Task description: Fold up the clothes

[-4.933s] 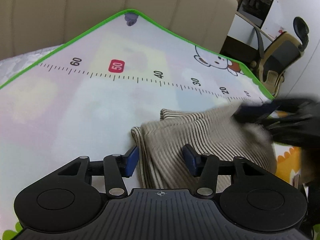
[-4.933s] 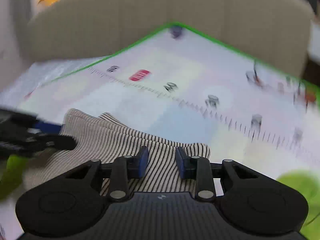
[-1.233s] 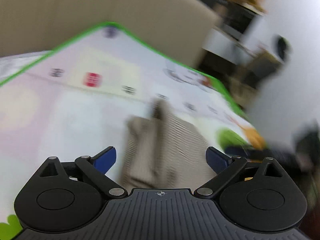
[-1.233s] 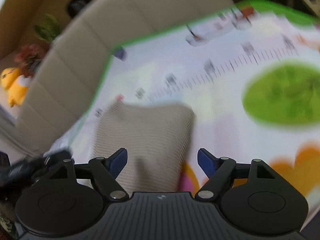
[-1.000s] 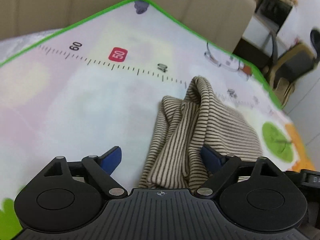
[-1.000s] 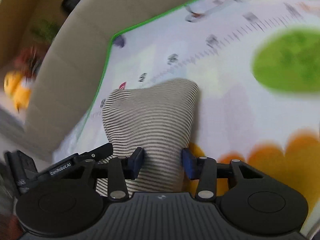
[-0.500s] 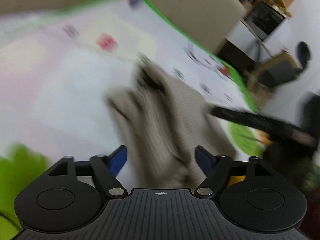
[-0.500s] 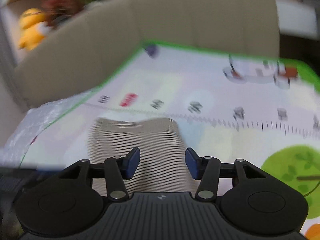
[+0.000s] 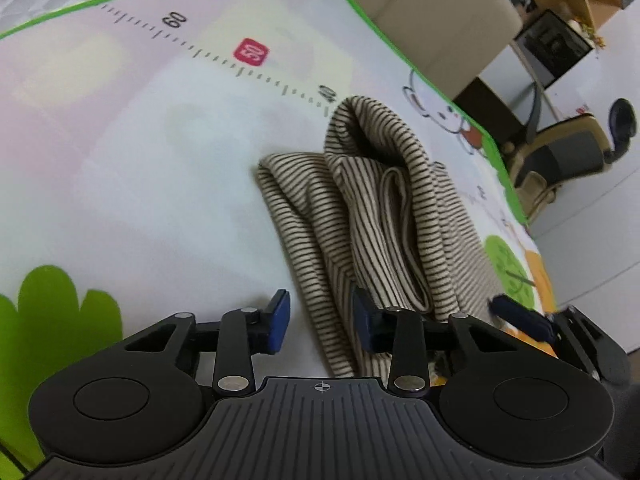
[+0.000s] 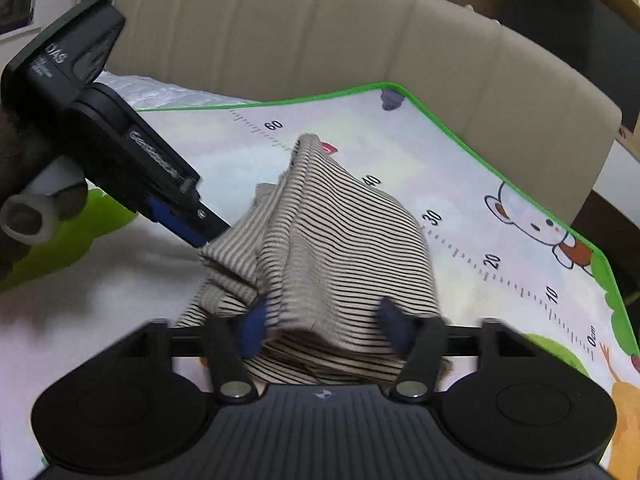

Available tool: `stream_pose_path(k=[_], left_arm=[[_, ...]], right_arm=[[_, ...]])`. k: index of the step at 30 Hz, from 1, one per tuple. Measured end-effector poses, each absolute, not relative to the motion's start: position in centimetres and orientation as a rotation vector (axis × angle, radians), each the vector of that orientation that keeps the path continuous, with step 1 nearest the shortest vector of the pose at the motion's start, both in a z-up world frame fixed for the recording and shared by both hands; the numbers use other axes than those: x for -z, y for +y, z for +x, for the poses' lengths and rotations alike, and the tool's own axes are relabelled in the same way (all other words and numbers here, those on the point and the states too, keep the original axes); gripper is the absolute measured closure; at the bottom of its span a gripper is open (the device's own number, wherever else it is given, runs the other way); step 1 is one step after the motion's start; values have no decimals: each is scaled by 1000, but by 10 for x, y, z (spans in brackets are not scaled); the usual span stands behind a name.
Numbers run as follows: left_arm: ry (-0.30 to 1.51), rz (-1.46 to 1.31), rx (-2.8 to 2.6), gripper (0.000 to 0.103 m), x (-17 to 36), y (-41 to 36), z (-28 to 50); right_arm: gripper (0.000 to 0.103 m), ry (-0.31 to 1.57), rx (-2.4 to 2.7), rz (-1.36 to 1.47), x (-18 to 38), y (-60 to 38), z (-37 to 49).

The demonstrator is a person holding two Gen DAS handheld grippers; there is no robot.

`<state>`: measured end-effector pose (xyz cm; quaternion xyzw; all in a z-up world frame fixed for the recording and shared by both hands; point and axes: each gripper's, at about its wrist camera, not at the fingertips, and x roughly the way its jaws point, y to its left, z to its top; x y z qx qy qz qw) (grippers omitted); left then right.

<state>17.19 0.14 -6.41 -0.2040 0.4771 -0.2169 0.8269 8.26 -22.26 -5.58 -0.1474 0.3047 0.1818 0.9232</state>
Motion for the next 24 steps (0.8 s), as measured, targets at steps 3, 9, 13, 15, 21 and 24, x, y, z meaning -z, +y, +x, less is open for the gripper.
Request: stream_pose_path(k=[3,9,13,15,21,24], left_arm=[[1018,-451,488,79,65,-3,174],[1055,-422,549,85,71,-20,170],[1091,-444,539,85,81,-17,177],[1101,-466,520,84,82,-8,178],[997,-572,357,60,64,48,181],[948,-630,394,51,56,51,183]], right_arm=[[93,630,-381,-223,40,-235,88],[93,631,-484,137,0,-254,106],[93,726,-590,229,22,-235,118],[93,776,-611,237,40,-224,121],[92,824,-604,-13,83,-195,100],[89,772,-589,-156,78,-178,90]])
